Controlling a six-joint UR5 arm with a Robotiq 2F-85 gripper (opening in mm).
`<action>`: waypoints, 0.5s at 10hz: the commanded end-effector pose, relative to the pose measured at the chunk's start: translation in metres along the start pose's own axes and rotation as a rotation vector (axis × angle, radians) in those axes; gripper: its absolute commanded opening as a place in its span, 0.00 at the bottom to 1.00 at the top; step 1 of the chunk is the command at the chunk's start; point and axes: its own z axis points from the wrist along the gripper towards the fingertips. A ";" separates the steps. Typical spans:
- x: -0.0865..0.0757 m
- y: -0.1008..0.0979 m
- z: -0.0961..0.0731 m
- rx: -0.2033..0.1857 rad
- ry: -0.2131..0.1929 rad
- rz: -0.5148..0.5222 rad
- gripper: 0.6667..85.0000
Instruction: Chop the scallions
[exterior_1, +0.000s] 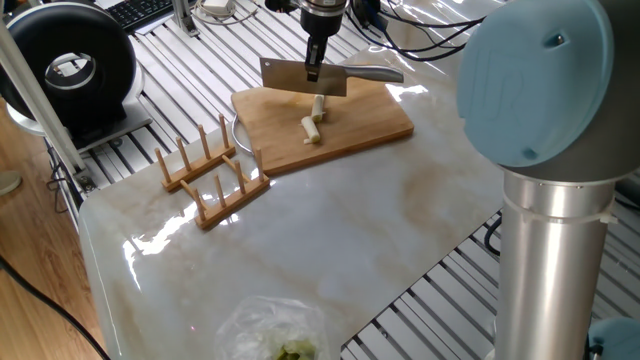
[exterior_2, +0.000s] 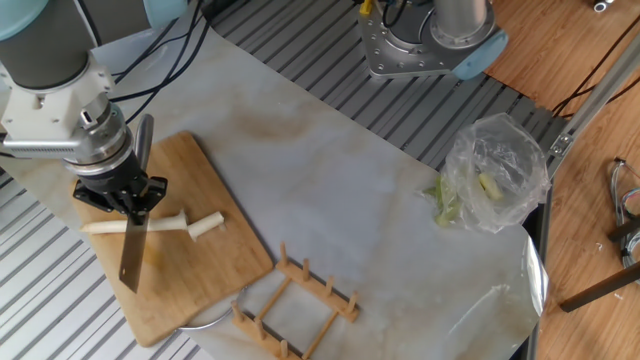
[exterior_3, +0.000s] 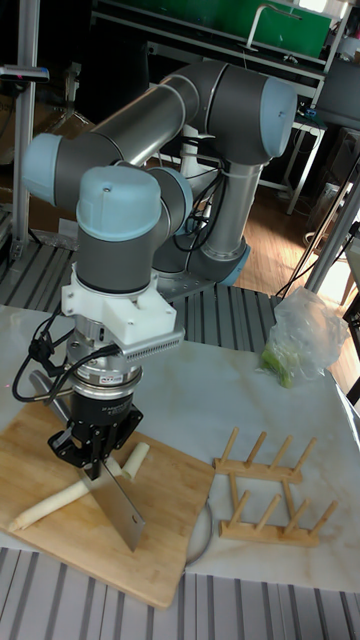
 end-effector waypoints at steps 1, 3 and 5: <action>-0.002 0.000 0.002 -0.008 -0.015 0.008 0.01; 0.003 -0.003 0.004 0.000 0.002 0.003 0.01; 0.004 -0.004 0.005 0.002 0.005 0.005 0.01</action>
